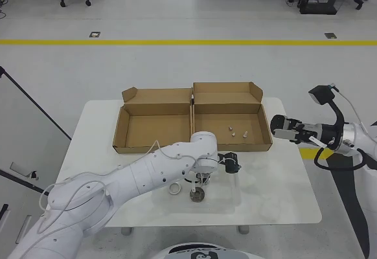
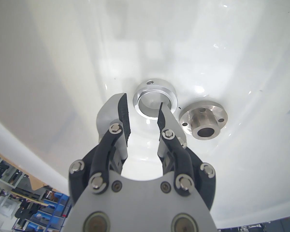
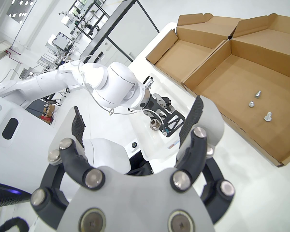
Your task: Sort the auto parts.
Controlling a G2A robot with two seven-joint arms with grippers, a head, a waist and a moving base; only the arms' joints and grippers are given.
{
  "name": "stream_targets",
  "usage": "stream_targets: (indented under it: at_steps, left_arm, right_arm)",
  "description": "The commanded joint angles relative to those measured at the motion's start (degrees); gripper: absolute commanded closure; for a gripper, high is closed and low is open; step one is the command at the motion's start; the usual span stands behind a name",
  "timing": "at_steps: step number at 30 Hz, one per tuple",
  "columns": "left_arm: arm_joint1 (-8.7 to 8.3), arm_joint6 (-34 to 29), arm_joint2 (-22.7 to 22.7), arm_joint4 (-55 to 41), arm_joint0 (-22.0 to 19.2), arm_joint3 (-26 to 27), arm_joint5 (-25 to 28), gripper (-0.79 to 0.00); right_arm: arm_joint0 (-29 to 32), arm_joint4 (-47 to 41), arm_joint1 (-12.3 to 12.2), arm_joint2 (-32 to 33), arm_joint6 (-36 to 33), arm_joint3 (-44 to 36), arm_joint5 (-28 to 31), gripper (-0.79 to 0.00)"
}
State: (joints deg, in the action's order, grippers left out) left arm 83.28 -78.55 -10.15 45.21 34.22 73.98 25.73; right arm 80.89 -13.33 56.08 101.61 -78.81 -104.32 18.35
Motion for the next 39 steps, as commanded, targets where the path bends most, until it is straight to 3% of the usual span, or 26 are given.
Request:
stream_targets:
  at_steps: [1,31,33,34,35,39]
  left_arm:
    - [0.09,0.04,0.11,-0.22,-0.09,-0.35,0.04,-0.289]
    - [1.09,1.38,-0.05,-0.64,0.26,-3.26,1.38,-0.286]
    - [1.24,1.47,0.09,-0.66,0.37,-3.63,1.46,-0.259]
    - [1.34,1.34,0.09,-0.62,0.39,-3.82,1.34,-0.175]
    - [1.45,1.19,0.09,-0.53,0.40,-3.90,1.19,0.000]
    - [1.77,1.39,-0.24,-0.07,0.40,-4.03,0.70,0.000]
  right_arm:
    - [0.00,-0.01,0.00,0.00,0.00,0.00,0.00,-0.785]
    - [0.00,-0.01,0.00,0.00,0.00,0.00,0.00,-0.785]
    - [0.00,-0.01,0.00,0.00,0.00,0.00,0.00,-0.785]
    - [0.00,-0.01,0.00,0.00,0.00,0.00,0.00,-0.785]
    - [0.00,-0.01,0.00,0.00,0.00,0.00,0.00,-0.785]
    - [0.00,-0.01,0.00,0.00,0.00,0.00,0.00,-0.785]
